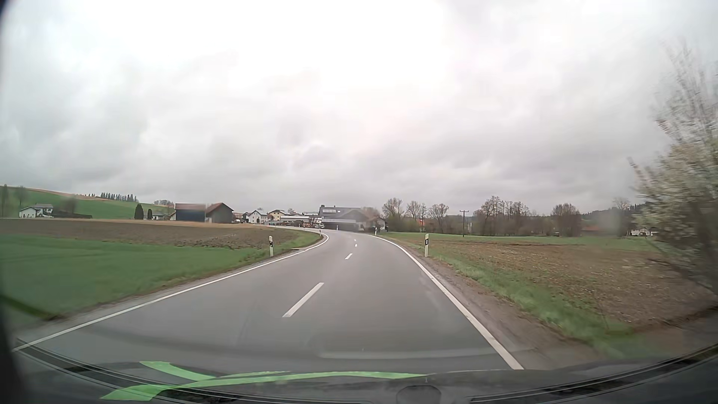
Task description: Follow the waypoints while adhering to traffic rules and regulations
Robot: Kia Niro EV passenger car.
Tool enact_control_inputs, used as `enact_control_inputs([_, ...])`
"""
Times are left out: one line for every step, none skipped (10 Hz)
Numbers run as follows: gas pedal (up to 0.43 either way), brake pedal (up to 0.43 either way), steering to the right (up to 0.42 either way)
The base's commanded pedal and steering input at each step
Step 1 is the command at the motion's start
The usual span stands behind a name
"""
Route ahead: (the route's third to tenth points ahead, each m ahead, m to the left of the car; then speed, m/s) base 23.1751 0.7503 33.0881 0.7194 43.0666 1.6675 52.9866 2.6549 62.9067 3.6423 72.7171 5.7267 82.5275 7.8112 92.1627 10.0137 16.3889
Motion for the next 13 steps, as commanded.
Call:
enact_control_inputs([0.0,0.0,-0.006])
enact_control_inputs([0.0,0.0,-0.006])
enact_control_inputs([0.0,0.0,-0.006])
enact_control_inputs([0.0,0.0,-0.006])
enact_control_inputs([0.0,0.0,-0.006])
enact_control_inputs([0.0,0.0,-0.005])
enact_control_inputs([0.0,0.0,-0.006])
enact_control_inputs([0.0,0.0,-0.006])
enact_control_inputs([0.0,0.0,-0.006])
enact_control_inputs([0.0,0.0,-0.006])
enact_control_inputs([0.0,0.0,-0.006])
enact_control_inputs([0.0,0.0,-0.006])
enact_control_inputs([0.0,0.0,-0.007])
